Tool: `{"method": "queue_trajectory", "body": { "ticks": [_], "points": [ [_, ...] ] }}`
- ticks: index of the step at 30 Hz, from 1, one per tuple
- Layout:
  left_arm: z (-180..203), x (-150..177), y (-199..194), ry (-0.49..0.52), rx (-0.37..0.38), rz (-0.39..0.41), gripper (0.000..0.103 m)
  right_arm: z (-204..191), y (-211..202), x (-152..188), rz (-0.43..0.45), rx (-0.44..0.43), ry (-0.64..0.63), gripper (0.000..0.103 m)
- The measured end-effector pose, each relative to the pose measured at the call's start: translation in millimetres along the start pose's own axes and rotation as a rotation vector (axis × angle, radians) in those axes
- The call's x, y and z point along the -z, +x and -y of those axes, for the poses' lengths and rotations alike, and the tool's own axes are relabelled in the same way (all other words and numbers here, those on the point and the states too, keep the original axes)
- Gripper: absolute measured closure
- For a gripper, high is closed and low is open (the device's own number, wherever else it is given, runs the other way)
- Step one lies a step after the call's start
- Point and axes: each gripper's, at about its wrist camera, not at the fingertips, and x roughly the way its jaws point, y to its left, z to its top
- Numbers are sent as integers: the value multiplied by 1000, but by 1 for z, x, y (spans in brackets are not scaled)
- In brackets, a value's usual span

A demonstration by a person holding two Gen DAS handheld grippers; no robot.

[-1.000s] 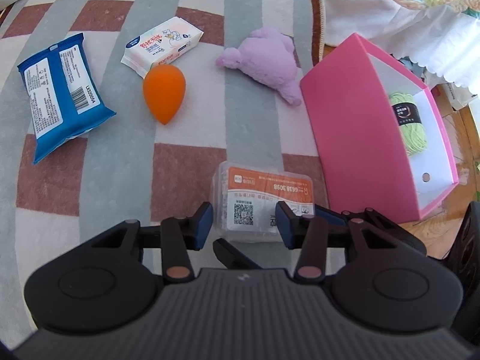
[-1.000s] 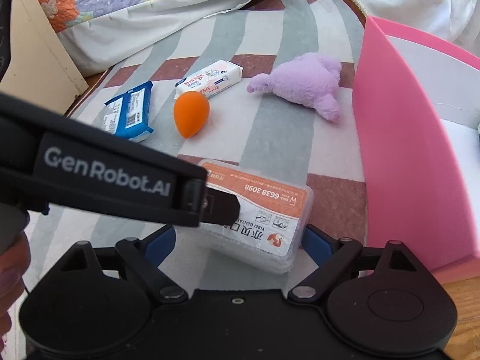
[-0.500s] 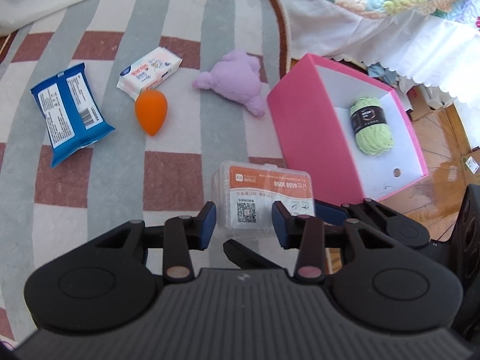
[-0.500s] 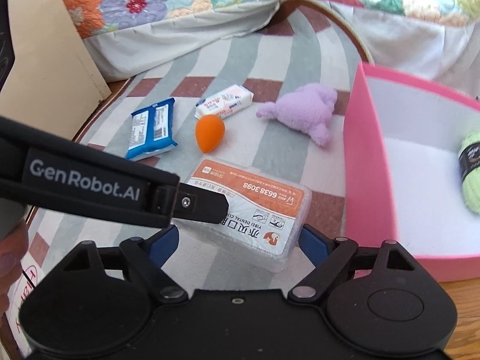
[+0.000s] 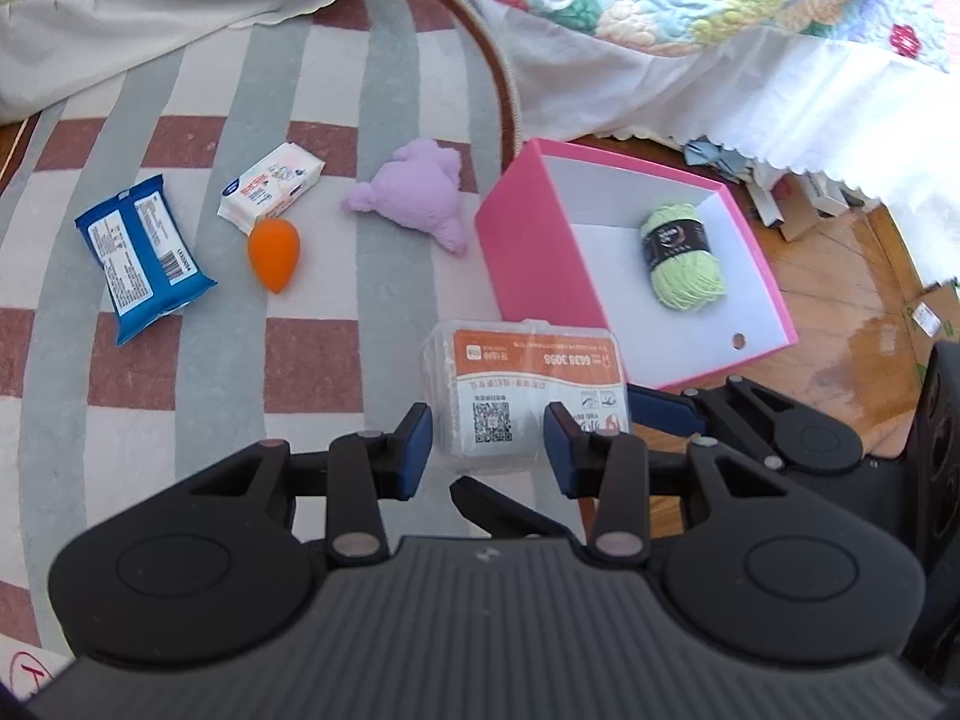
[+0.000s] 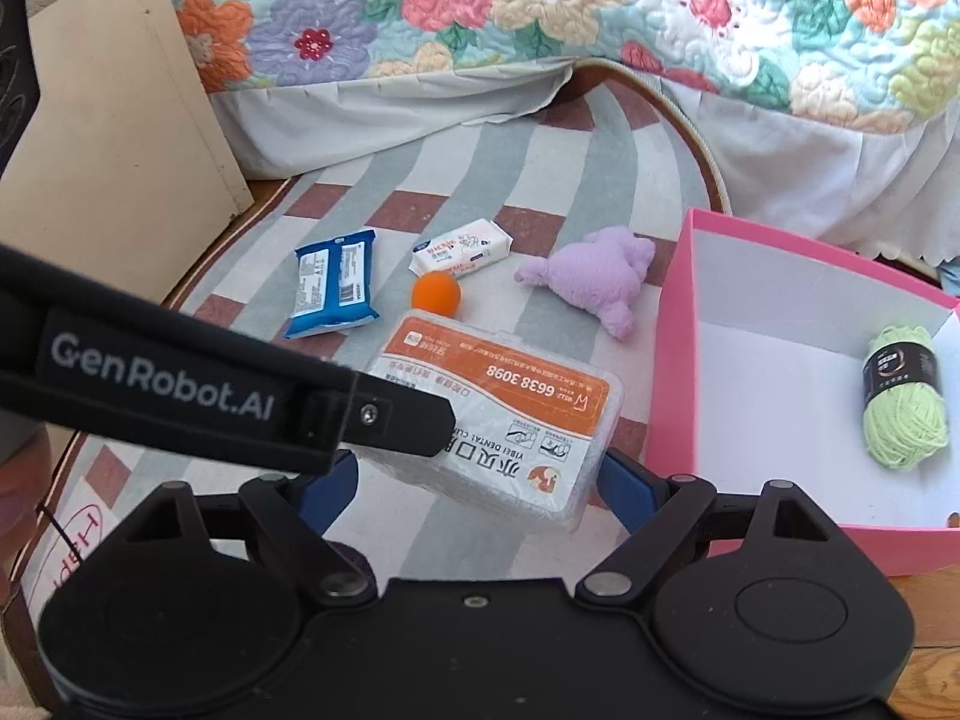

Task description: Organize objects

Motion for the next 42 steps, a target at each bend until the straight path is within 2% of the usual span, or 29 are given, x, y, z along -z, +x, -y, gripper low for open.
{"method": "queue_trajectory", "body": {
  "ticks": [9,27,30,33,37,42],
  "points": [
    [19,7,-20,42,19,14,64,-2,-27,0,13,9,-36,14],
    [66,19,-36,76,40,10,64,19,-72,10,-1,27,-54,14],
    [70,20,-31,78,23,4,64,23,-75,10,-8,26,-71,17],
    [72,18,-25,57,40,18,64,30,-73,10,-7,36,-81,18],
    [77,12,-16,54,43,15,64,44,-70,8,-14,20,-47,19],
    [90,-1,-4,68,65,7,64,58,-73,6,7,62,-53,20]
  ]
}}
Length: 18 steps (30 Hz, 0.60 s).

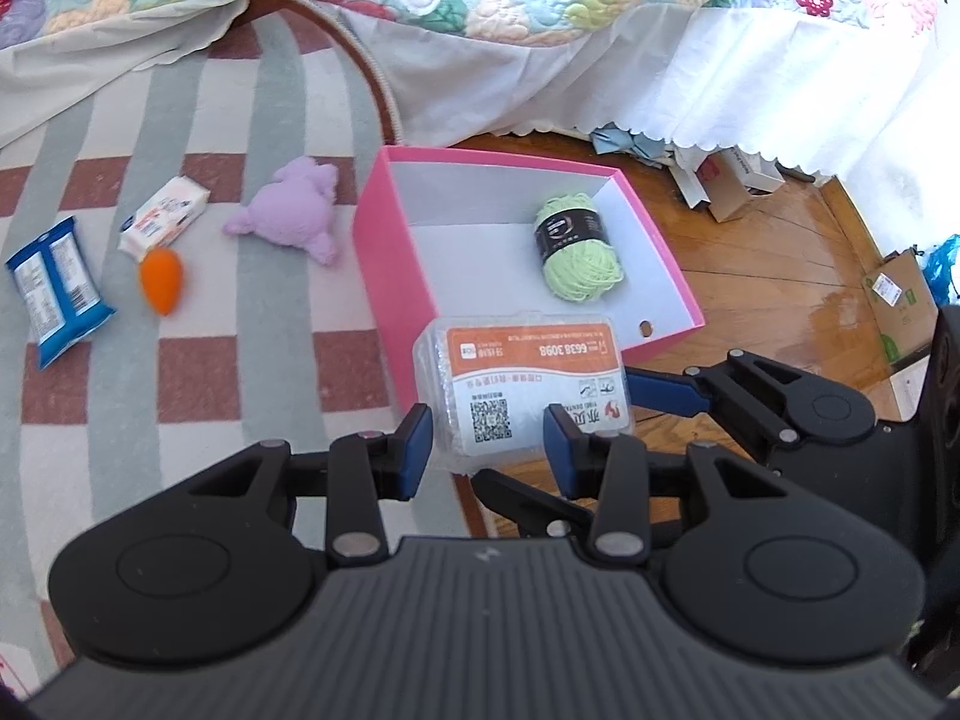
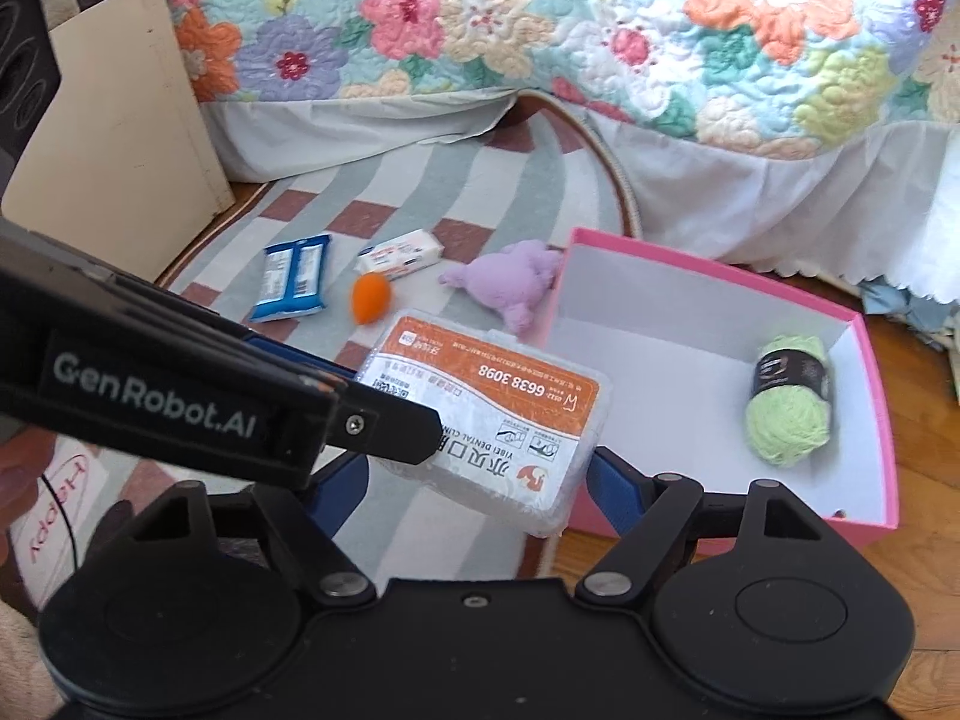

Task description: Organize objects

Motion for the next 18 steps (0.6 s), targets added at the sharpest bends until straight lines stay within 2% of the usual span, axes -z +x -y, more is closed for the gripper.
{"method": "queue_trajectory", "body": {
  "ticks": [8,11,12,16,18],
  "points": [
    [26,-31,25,3,5,-9,64,36,-3,-13,17,37,-28,20],
    [34,-46,42,10,-35,-20,64,56,2,-21,14,13,-32,25],
    [34,-51,51,1,-27,-37,64,63,4,-24,18,10,-24,28],
    [26,-70,86,-91,27,-39,64,94,22,-35,1,7,-31,29],
    [22,-76,105,-115,36,-39,65,112,36,-38,-13,6,-15,34]
  ]
}}
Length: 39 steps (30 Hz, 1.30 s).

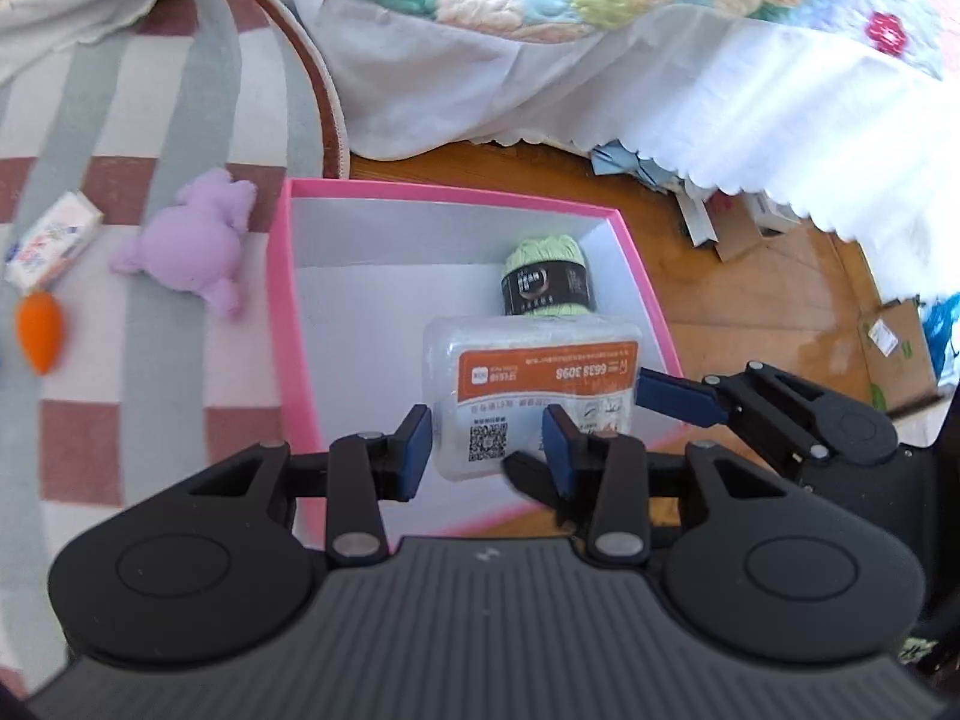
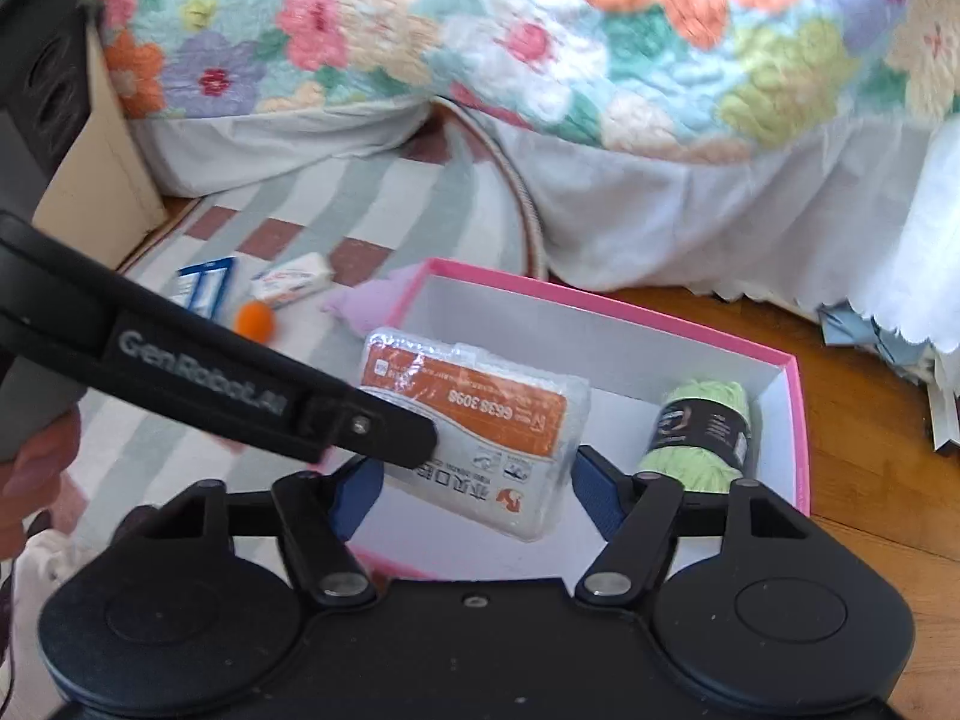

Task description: Organize objects

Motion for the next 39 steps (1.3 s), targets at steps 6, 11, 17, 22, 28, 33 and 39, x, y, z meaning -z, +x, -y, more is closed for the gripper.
{"method": "queue_trajectory", "body": {
  "ticks": [6,11,17,22,28,33,39],
  "points": [
    [-3,-20,52,-39,-37,-23,64,36,45,0,-52,-28,29,38],
    [8,-34,88,-20,-127,-13,64,65,83,-8,-93,-48,22,39],
    [2,-46,121,-56,-170,-26,64,87,120,-14,-145,-75,6,40],
    [2,-49,142,-49,-203,-48,64,93,145,-12,-202,-67,13,46],
    [2,-52,159,-74,-189,-52,64,101,156,-11,-224,-32,3,47],
    [3,-51,168,-52,-206,-41,64,100,161,-9,-224,-4,13,47],
    [4,-52,172,-30,-220,-8,65,99,163,-11,-211,24,45,48]
  ]
}}
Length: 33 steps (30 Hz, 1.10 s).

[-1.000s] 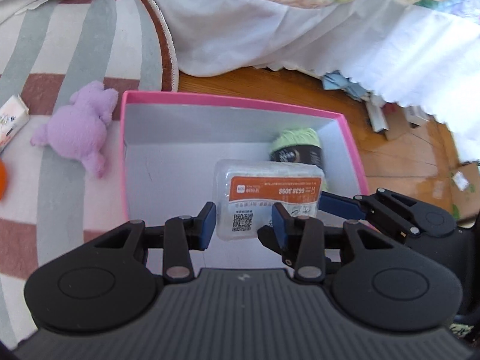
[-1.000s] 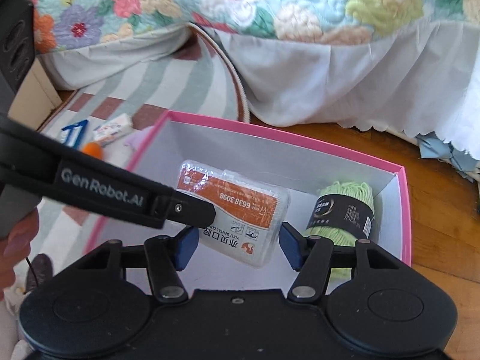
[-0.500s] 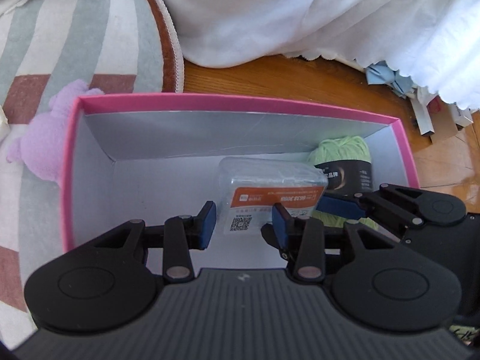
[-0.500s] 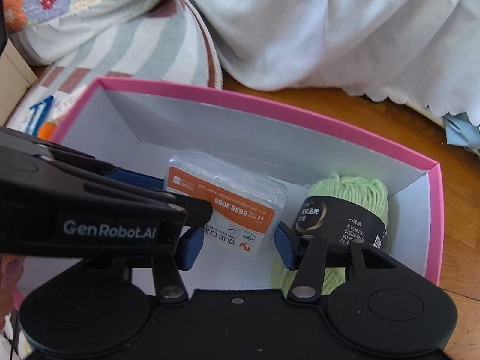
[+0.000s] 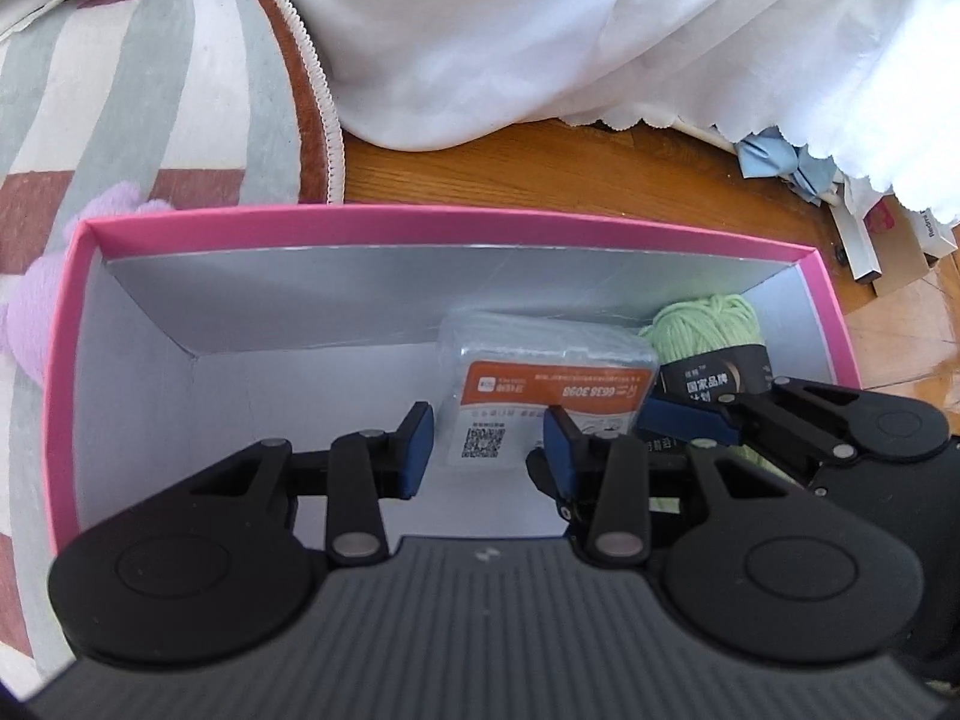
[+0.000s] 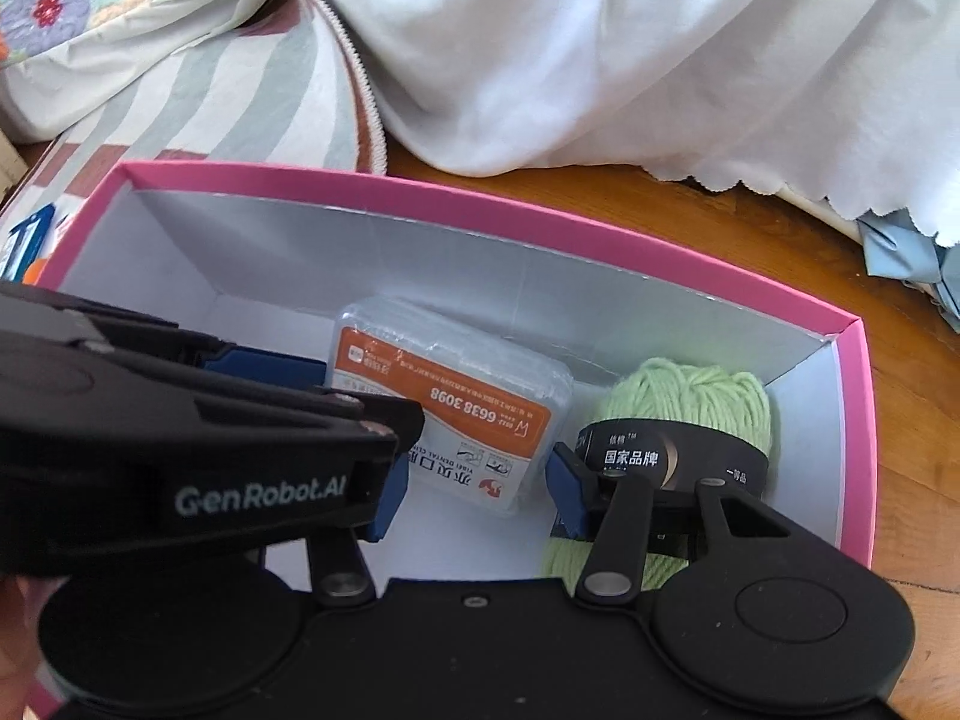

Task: Organize objects
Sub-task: 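Open the left tool to release the clear box and lift away, then move the left tool to the blue wet-wipe pack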

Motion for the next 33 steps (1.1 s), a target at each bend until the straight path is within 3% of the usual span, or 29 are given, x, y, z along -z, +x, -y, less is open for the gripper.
{"method": "queue_trajectory", "body": {
  "ticks": [6,9,15,20,33],
  "points": [
    [-2,3,-25,12,53,18,63,-7,-16,8,48,9,8,47],
    [4,8,-46,82,9,34,61,-8,-35,14,81,-22,28,47],
    [7,19,-84,151,-44,15,46,-17,-69,27,90,-52,68,46],
    [-3,31,-118,171,-62,-13,43,-33,-98,39,90,-61,77,45],
    [-41,67,-213,247,-125,-31,28,-96,-166,54,90,-27,-20,30]
  ]
}}
